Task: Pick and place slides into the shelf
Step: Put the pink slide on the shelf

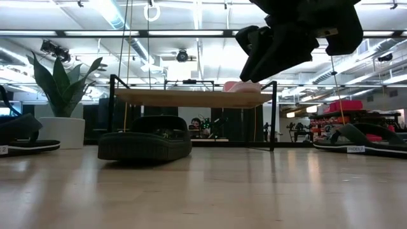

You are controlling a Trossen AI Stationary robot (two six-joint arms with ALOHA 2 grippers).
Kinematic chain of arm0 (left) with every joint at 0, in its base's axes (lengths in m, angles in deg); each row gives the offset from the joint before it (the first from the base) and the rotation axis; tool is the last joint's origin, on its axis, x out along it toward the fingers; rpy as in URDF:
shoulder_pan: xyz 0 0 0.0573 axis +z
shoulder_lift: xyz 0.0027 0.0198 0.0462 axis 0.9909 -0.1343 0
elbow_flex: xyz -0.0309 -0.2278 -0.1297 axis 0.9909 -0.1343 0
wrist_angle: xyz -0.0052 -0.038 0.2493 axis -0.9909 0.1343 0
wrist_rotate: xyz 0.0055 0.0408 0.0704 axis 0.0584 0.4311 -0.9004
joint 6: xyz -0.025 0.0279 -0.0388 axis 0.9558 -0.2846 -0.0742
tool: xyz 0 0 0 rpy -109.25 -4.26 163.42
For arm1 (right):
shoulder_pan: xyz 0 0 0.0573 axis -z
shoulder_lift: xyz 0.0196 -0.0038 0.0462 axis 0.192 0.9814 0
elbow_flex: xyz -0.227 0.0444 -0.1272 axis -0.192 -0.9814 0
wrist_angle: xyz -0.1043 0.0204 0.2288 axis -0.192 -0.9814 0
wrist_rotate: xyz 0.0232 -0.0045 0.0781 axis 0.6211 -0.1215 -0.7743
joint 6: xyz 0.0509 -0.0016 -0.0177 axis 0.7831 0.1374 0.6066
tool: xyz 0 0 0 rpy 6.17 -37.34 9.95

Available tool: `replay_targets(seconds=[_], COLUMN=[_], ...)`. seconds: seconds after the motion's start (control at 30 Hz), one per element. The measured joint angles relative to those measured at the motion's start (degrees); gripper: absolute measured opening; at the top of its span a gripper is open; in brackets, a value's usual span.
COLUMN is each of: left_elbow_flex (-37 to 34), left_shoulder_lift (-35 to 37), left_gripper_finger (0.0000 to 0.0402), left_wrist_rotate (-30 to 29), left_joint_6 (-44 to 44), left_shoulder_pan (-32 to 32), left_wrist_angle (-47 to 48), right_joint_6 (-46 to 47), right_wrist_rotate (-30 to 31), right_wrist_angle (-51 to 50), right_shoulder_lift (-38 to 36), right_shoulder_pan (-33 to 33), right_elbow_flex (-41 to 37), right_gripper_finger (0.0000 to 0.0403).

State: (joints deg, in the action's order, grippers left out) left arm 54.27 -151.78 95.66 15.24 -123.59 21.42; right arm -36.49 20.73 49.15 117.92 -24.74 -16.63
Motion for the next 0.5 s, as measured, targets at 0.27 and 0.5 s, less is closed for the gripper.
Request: replay_targets(seconds=[0.27,0.5], left_elbow_flex=[-0.09,-0.07], left_shoulder_lift=[-2.21,-4.51], left_gripper_finger=[0.0002,0.0002], left_wrist_rotate=[0.78,1.04], left_joint_6=[3.95,3.54], left_shoulder_pan=[-0.21,0.77], left_wrist_angle=[2.18,-1.25], right_joint_6=[-2.23,-7.55], right_wrist_rotate=[0.02,0.04], right_wrist_angle=[-1.64,-1.06], right_shoulder_lift=[0.0,0.0], right_shoulder_pan=[0.07,0.07], right_elbow_flex=[0.0,0.0], right_gripper_finger=[0.011,0.011])
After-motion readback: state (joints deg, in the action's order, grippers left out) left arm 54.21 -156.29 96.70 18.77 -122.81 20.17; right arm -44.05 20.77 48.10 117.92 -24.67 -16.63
